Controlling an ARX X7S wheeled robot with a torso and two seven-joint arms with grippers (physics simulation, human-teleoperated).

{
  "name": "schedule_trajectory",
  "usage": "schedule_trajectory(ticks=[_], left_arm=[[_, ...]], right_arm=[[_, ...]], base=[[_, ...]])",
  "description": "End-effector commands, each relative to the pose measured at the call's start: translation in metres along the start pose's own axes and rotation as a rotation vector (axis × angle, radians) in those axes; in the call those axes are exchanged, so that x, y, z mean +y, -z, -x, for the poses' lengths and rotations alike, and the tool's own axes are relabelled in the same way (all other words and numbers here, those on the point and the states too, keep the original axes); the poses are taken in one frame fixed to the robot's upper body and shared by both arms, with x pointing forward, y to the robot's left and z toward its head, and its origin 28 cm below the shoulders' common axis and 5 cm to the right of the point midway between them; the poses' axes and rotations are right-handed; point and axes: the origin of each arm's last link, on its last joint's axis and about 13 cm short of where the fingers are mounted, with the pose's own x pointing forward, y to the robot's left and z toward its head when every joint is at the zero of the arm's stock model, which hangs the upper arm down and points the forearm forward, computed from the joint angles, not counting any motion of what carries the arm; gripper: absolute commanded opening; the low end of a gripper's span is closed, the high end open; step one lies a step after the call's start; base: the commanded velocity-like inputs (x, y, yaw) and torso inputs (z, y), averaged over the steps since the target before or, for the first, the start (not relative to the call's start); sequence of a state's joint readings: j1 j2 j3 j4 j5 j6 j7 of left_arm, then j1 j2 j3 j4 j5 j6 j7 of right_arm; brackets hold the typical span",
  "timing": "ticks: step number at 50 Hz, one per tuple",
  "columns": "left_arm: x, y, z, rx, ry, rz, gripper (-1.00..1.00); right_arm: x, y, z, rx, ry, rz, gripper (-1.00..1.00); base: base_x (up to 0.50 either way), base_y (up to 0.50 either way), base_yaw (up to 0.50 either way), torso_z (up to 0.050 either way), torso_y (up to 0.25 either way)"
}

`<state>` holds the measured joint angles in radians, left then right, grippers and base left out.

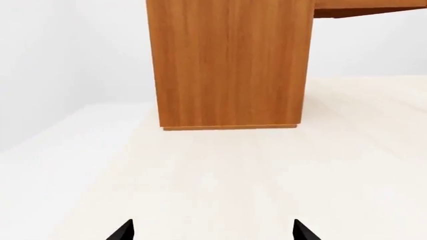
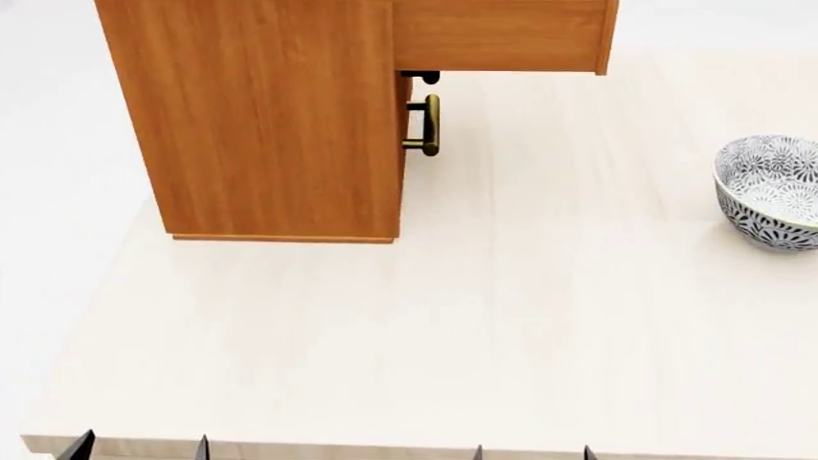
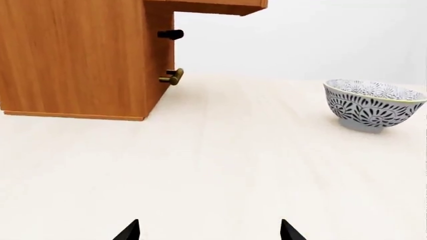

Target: Put the bowl on top of the cabinet.

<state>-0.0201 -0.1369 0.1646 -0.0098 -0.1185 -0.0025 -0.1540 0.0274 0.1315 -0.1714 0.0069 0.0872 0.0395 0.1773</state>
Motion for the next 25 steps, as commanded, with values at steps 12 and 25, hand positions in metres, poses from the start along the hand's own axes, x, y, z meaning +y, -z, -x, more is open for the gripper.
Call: schedule_trajectory(ticks=[12,25], left_arm=[[0.006,-0.135,0.014,-0.108,0.049,0.039,1.0],[0.005,-0.141,0.016,-0.119,0.038,0.051,1.0]], right_arm=[[-0.016,-0.135,0.017,-0.132,0.03,0.031,1.0],[-0.018,-0.132,0.023,-0.135,0.028,0.023,1.0]], base=[[0.0,0.0,0.0,0.0,0.0],[0.0,0.0,0.0,0.0,0.0]])
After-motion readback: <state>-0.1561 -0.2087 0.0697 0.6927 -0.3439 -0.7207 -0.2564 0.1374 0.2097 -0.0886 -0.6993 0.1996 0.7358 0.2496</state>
